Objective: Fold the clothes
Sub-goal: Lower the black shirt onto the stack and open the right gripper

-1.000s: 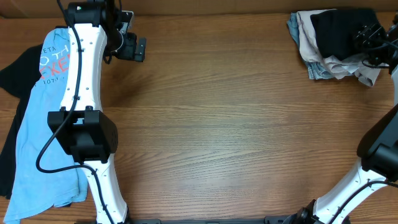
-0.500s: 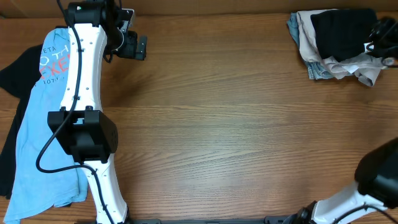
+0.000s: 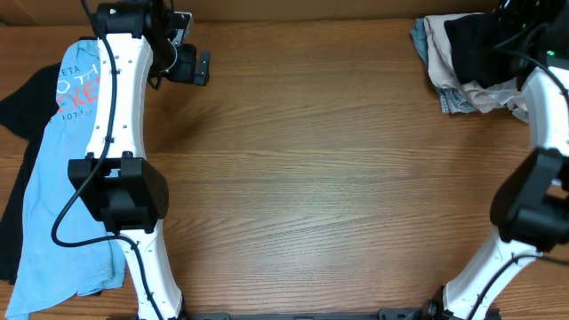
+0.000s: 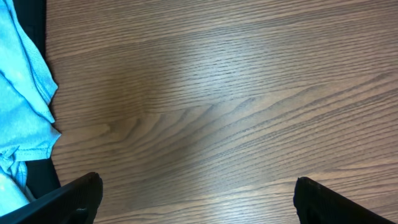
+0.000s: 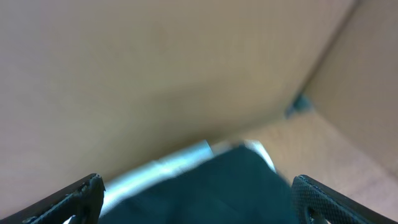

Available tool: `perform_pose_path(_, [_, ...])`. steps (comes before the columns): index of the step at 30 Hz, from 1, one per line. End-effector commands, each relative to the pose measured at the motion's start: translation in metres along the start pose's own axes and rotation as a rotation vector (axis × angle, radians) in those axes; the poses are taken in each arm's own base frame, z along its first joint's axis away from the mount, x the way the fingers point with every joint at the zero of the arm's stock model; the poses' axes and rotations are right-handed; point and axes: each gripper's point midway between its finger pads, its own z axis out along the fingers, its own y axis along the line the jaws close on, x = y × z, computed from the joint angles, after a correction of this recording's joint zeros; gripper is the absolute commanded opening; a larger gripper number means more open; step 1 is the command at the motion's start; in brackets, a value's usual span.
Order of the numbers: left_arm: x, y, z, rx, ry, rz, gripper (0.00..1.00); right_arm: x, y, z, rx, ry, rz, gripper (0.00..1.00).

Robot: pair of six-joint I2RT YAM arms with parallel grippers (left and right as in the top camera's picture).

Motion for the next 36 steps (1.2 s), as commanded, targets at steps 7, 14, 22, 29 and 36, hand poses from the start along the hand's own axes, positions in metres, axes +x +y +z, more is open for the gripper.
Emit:
perform_pose_path(7, [-0.001, 0.001, 0.003, 0.014, 0.002, -0.023, 1.0, 0.145, -0.031, 0.051, 0.108, 0.325, -0.031, 1.0])
perform_pose_path(14, [0.0, 0.001, 0.003, 0.013, 0.003, -0.023, 1.0, 0.113, -0.03, 0.039, 0.106, 0.275, -0.018, 1.0])
perform_pose_path(22, [0.0, 0.001, 0.003, 0.013, 0.003, -0.023, 1.0, -0.059, -0.024, -0.058, 0.084, -0.043, 0.012, 1.0])
perform_pose_path(29, [0.0, 0.001, 0.003, 0.013, 0.003, -0.023, 1.0, -0.176, 0.008, -0.195, -0.047, -0.314, 0.017, 1.0])
perform_pose_path(36, [0.0, 0.001, 0.003, 0.013, 0.003, -0.023, 1.0, -0.194, 0.113, -0.334, -0.629, -0.365, -0.097, 1.0])
